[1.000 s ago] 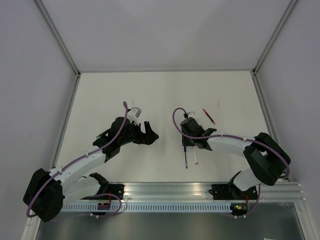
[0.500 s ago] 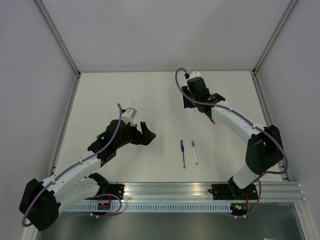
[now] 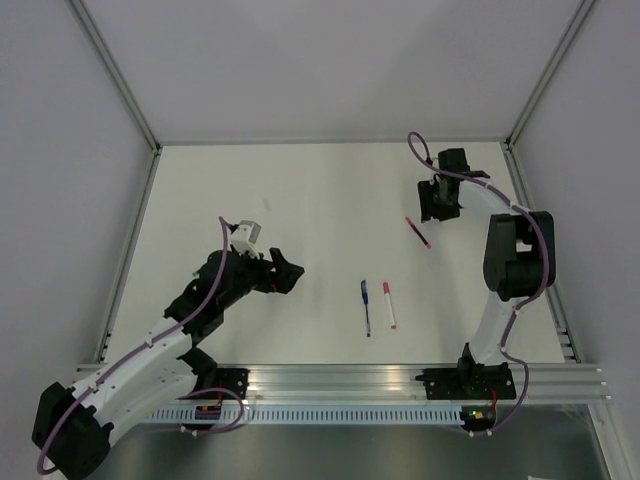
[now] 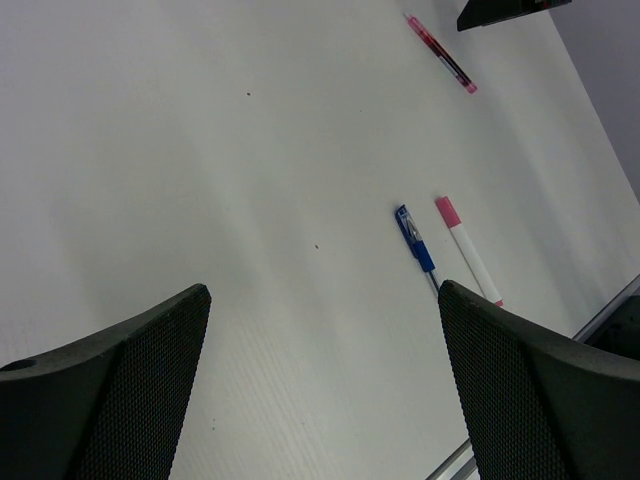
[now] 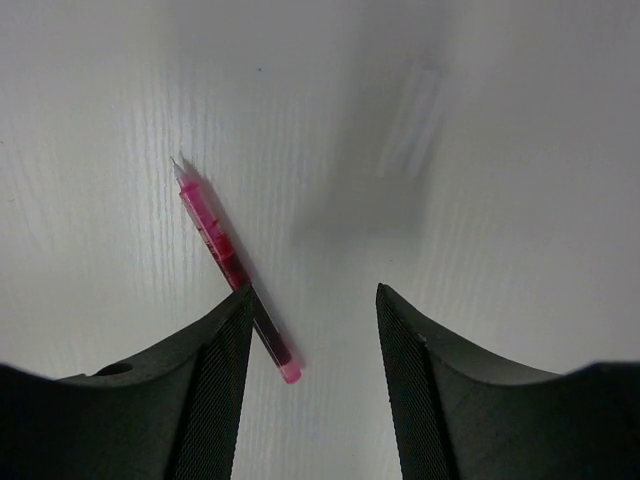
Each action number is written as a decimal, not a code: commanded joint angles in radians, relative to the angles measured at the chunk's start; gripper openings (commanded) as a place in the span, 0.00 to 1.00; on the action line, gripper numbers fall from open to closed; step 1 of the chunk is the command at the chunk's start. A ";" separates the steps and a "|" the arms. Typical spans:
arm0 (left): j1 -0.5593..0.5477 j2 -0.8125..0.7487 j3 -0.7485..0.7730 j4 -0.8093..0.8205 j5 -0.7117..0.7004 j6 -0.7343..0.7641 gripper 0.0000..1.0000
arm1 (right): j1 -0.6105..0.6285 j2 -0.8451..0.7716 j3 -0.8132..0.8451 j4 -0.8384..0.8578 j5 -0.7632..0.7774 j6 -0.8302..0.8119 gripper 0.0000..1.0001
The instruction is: Insert the pens into the pen caps
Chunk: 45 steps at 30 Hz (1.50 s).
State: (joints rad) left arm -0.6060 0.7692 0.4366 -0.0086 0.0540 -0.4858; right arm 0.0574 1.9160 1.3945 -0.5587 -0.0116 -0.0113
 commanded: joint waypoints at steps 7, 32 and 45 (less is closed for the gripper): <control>0.002 0.024 0.017 0.018 0.015 -0.007 0.99 | 0.024 0.060 -0.037 0.036 -0.125 -0.072 0.62; 0.002 0.012 -0.016 0.131 0.194 -0.013 0.96 | 0.165 0.019 -0.087 0.046 -0.083 0.132 0.00; 0.002 0.146 0.040 0.429 0.535 -0.128 0.94 | 0.536 -0.753 -0.565 0.702 -0.159 0.578 0.00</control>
State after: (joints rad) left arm -0.6060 0.8860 0.4126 0.2928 0.4744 -0.5690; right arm 0.5358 1.2915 0.9539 -0.1421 -0.1349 0.3882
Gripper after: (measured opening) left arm 0.941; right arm 0.021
